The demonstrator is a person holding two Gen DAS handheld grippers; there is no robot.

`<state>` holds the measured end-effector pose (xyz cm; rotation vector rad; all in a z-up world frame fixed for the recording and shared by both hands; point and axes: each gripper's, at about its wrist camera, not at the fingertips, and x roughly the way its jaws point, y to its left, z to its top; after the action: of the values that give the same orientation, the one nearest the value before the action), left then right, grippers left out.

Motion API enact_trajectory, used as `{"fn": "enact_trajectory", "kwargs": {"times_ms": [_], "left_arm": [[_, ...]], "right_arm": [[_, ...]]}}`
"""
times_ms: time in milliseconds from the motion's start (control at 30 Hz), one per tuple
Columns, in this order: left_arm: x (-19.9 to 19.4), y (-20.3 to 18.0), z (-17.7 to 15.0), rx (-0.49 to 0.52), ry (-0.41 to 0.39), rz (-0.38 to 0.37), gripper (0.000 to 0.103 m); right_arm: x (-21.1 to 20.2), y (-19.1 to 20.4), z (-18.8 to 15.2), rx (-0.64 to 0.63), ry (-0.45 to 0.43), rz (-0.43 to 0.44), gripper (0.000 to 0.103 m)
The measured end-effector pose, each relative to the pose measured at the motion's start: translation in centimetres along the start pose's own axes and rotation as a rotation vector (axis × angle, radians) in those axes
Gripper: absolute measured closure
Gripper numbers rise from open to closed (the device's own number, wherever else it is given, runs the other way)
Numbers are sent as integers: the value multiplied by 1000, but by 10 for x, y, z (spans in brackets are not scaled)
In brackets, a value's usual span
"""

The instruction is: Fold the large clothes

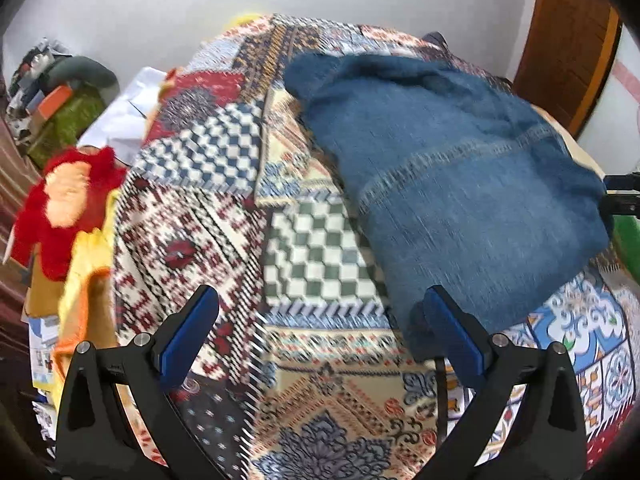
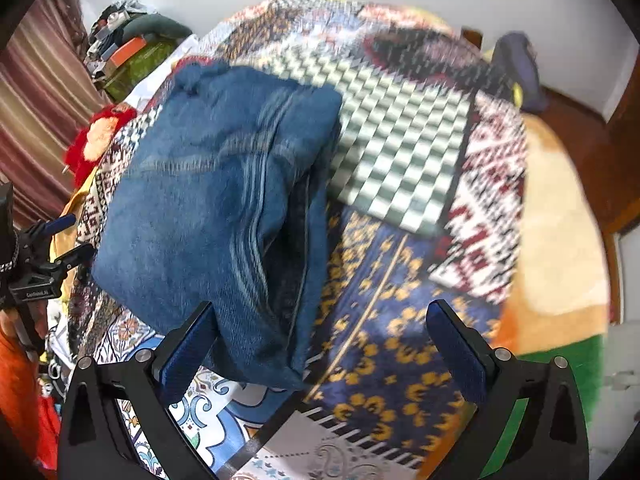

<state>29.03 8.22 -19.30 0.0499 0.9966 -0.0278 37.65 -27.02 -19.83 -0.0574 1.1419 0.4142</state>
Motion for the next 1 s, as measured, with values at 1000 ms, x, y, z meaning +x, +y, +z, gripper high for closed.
{"fn": "enact_trajectory", "kwargs": {"times_ms": [1000], "left_arm": [[123, -9, 174, -74, -73, -52, 0]], "right_arm": [[114, -23, 121, 58, 30, 167, 0]]}}
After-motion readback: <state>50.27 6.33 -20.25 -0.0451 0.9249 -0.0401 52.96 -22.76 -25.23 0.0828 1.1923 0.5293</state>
